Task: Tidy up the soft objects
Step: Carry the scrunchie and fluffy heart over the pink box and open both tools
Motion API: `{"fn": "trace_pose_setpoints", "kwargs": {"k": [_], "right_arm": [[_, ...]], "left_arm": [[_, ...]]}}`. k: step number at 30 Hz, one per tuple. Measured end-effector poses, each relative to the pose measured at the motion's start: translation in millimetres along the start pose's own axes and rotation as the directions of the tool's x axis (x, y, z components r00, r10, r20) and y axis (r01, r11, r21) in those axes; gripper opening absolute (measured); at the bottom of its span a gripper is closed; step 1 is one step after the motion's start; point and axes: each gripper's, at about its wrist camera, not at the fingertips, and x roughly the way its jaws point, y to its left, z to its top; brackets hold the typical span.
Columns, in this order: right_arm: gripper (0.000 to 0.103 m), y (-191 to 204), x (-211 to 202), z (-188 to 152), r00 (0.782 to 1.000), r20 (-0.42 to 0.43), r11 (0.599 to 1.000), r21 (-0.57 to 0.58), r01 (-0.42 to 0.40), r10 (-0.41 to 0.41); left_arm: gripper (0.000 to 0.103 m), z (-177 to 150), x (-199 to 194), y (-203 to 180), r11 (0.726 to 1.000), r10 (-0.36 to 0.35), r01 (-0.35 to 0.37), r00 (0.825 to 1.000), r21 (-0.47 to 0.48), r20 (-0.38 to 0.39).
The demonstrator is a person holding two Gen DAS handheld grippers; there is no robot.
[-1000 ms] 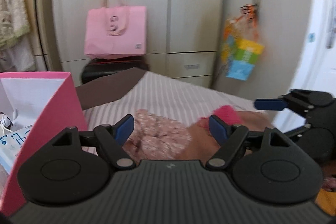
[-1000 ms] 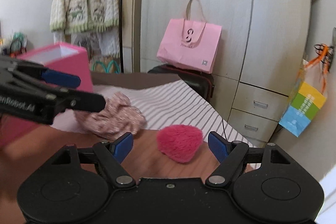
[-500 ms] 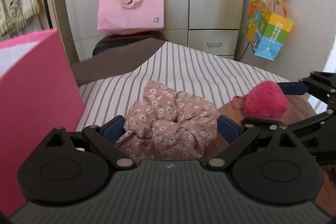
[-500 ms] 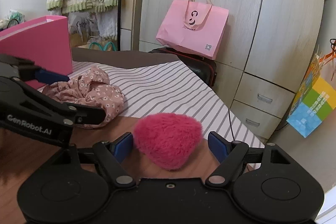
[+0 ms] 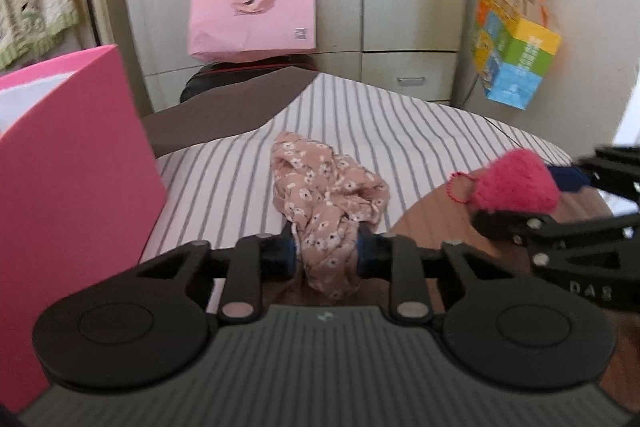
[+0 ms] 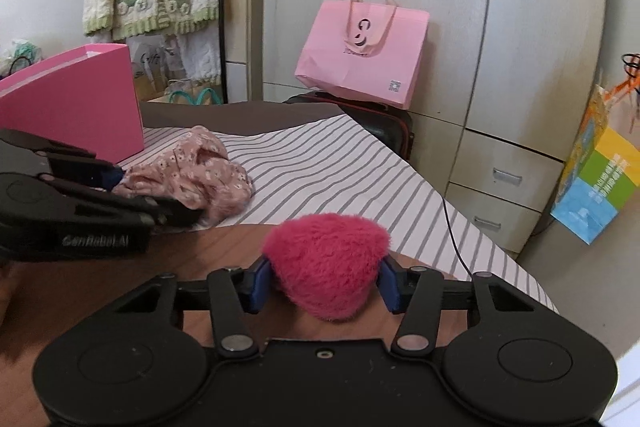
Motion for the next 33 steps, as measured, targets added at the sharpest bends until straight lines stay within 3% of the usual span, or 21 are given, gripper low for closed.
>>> {"fn": "trace_pose_setpoints", "kwargs": {"k": [5, 10, 19, 28, 33], "right_arm": [[0.057, -1.7, -14.2, -8.7, 1.000, -0.002, 0.999, 0.043, -0.030, 0.030], [0.057, 0.5, -35.1, -14.4, 1.000, -0.009, 0.992, 0.123, -0.009, 0.010], [0.057, 40.3, -77.7, -24.4, 0.999, -0.006, 0.981, 0.189, 0.041, -0.040], [0.057, 67.9, -117.1, -45.6, 0.992, -0.046, 0.931, 0.341, 0.129, -0.121], [0.058, 87.4, -142.3, -56.1, 0.994, -0.019, 0.905, 0.412, 0.105, -0.107]], "left_arm": [[0.019, -0.8, -2.6, 6.0, 0.999, -0.026, 0.027, 1.000, -0.034, 0.007], [0.019, -5.0, -24.9, 8.3, 0.996, -0.065, 0.068, 0.997, -0.054, 0.043], [0.019, -22.6, -79.9, 12.0, 0.988, -0.139, 0.144, 0.986, -0.048, 0.095], [0.019, -51.5, -134.0, 28.1, 0.974, -0.220, 0.223, 0.973, -0.030, 0.073], [0.019, -69.2, -163.3, 39.0, 0.965, -0.263, 0.264, 0.963, -0.007, 0.058]]}}
